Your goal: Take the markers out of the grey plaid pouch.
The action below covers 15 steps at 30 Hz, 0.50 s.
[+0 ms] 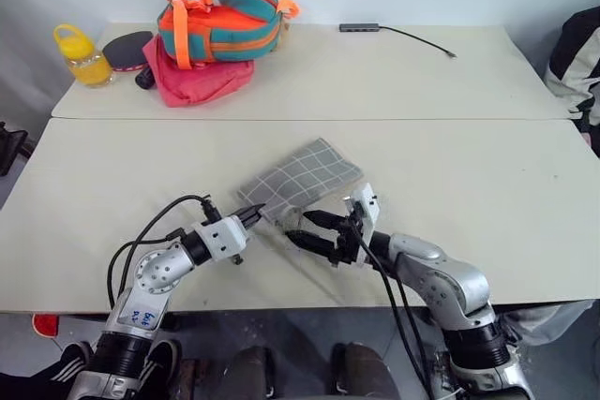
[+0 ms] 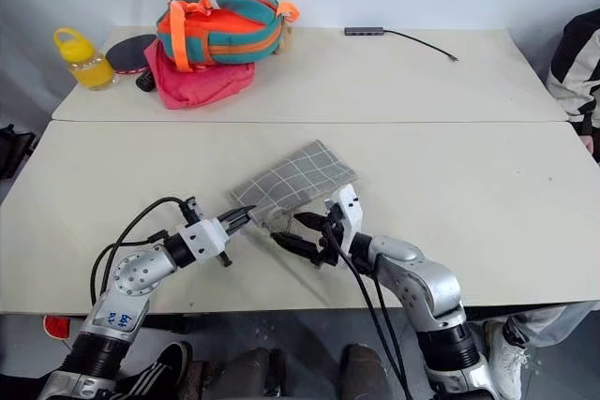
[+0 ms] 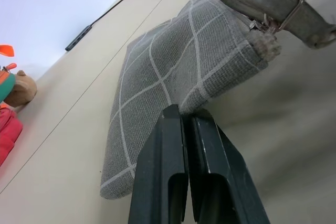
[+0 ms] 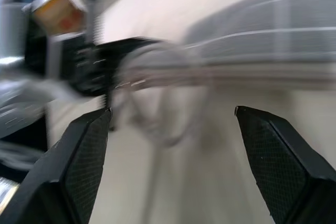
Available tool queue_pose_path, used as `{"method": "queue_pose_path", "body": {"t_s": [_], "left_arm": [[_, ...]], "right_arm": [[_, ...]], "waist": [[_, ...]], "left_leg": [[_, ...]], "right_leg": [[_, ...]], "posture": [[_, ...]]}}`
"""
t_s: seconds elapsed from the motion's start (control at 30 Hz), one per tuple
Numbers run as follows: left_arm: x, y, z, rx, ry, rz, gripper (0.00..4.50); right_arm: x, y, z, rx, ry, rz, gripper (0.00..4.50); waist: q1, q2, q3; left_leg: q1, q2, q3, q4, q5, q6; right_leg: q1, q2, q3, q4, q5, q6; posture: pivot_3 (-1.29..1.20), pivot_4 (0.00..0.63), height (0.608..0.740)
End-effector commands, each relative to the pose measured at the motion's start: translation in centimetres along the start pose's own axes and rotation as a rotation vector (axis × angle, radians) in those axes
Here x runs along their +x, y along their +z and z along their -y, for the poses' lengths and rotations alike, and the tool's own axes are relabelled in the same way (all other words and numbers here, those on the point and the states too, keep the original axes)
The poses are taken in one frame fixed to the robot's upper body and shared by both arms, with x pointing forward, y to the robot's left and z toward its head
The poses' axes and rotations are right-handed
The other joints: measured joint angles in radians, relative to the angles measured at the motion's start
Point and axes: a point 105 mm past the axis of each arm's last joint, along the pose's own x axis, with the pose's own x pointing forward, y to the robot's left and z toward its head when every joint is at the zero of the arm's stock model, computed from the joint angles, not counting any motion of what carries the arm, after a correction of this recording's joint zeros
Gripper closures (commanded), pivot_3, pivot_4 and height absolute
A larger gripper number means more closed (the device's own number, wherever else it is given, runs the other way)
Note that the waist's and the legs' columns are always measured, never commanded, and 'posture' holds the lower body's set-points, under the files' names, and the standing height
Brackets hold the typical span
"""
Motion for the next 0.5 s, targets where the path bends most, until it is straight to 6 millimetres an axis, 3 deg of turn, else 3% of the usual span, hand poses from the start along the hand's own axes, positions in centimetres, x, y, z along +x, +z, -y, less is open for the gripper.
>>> {"method": "queue_pose_path", "body": {"t_s": [0.03, 0.1, 0.2, 0.5], "left_arm": [[0.0, 0.4, 0.5, 0.008, -0.016, 0.007, 4.5], [0.0, 0.5, 0.5, 0.006, -0.015, 0.008, 4.5], [0.0, 0.5, 0.5, 0.006, -0.015, 0.008, 4.5], [0.0, 0.6, 0.7, 0.006, -0.017, 0.007, 4.5]], "right_arm": [[0.5, 0.0, -0.3, -0.047, 0.009, 0.002, 0.59], [0.7, 0.0, -0.3, -0.046, 0.013, 0.006, 0.59], [0.9, 0.2, 0.0, -0.048, 0.011, 0.012, 1.17], [1.8, 0.5, -0.9, -0.046, 0.075, 0.047, 4.31]], "waist": [[-0.001, 0.0, 0.0], [-0.002, 0.0, 0.0], [-0.003, 0.0, 0.0], [-0.004, 0.0, 0.0]], "left_leg": [[0.0, 0.0, 0.0, 0.0, 0.0, 0.0], [0.0, 0.0, 0.0, 0.0, 0.0, 0.0], [0.0, 0.0, 0.001, 0.0, 0.0, 0.0], [0.0, 0.0, 0.001, 0.0, 0.0, 0.0]], "right_leg": [[0.0, 0.0, 0.0, 0.0, 0.0, 0.0], [0.0, 0.001, 0.0, 0.0, 0.0, 0.0], [0.0, 0.001, 0.0, 0.0, 0.0, 0.0], [0.0, 0.001, 0.0, 0.0, 0.0, 0.0]], "posture": [[0.0, 0.15, 0.74], [0.0, 0.15, 0.74], [0.0, 0.15, 0.74], [0.0, 0.15, 0.74]]}}
